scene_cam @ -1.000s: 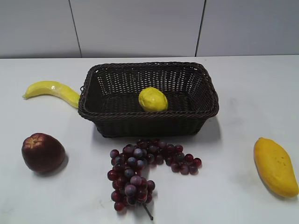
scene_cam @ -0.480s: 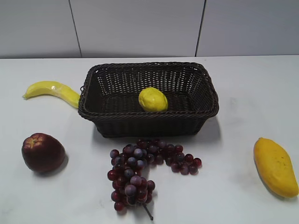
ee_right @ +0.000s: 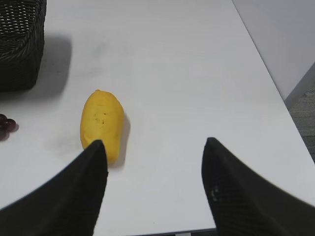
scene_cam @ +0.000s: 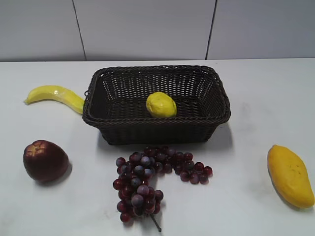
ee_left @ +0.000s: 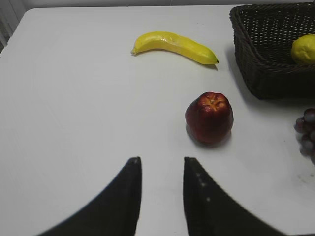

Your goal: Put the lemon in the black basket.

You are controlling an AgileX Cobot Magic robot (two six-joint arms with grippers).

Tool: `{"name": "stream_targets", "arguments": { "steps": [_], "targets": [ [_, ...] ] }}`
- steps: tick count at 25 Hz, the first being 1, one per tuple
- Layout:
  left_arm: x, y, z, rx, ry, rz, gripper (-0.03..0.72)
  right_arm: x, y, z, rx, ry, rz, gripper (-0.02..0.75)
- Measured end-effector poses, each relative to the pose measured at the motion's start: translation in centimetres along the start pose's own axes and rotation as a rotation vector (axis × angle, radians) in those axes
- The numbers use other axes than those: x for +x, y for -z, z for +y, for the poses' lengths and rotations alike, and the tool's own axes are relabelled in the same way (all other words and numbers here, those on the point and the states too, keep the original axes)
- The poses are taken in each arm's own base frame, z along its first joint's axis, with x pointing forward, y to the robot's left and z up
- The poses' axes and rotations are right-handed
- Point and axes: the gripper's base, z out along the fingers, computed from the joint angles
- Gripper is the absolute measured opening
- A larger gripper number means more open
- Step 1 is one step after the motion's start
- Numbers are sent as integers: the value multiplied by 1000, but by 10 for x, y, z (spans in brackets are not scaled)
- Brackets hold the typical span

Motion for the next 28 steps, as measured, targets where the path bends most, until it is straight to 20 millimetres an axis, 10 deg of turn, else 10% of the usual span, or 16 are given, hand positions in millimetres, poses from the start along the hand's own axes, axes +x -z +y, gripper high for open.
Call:
{"name": "stream_targets", "arguments": {
  "steps": [28],
  "targets": [
    [0,0,0,0,0,0,233,0,0,0,0,0,0,503]
  ]
}}
